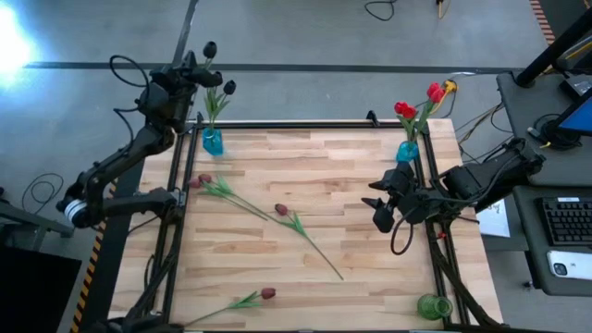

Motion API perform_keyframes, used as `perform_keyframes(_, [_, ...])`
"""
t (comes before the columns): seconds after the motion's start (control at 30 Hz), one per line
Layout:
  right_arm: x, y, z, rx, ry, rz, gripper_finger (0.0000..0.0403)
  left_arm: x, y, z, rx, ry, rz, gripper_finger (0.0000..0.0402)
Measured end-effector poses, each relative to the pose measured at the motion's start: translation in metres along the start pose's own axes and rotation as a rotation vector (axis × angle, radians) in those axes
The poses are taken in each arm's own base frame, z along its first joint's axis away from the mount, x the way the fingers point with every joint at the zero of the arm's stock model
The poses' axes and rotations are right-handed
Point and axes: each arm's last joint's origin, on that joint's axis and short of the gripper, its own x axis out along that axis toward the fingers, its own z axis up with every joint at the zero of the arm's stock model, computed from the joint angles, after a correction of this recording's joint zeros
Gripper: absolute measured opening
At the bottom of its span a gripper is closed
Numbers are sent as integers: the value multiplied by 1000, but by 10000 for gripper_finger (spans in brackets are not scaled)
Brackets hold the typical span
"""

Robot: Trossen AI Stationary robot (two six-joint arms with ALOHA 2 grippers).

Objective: Sort flowers into vase by color
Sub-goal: Put the black tulip into the left blue vase

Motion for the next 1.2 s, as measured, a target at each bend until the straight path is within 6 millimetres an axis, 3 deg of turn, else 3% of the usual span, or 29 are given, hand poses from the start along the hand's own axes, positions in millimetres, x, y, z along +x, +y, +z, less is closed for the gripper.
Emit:
perform_keyframes(0.27, [0, 1, 1, 9, -9, 8, 215, 2, -3, 3, -31, -55, -58, 0])
perform_keyframes(0.5, [0, 3, 3, 24, -24, 22, 215, -7, 8, -29, -84, -44, -76, 0])
perform_keyframes(0.6, [0, 3, 3, 24, -25, 23, 215, -14, 12, -34, -129, -87, -124, 0])
perform_keyframes(0.77, [0, 3, 3, 26, -27, 24, 215, -20, 12, -23, -139, -134, -144, 0])
perform_keyframes(1.0, [1, 1, 4, 33, -29, 15, 215, -20, 3, 8, -161, -176, -247, 0])
perform_keyframes(1.2, [2, 0, 6, 40, -34, 7, 215, -25, 2, 8, -213, -155, -341, 0])
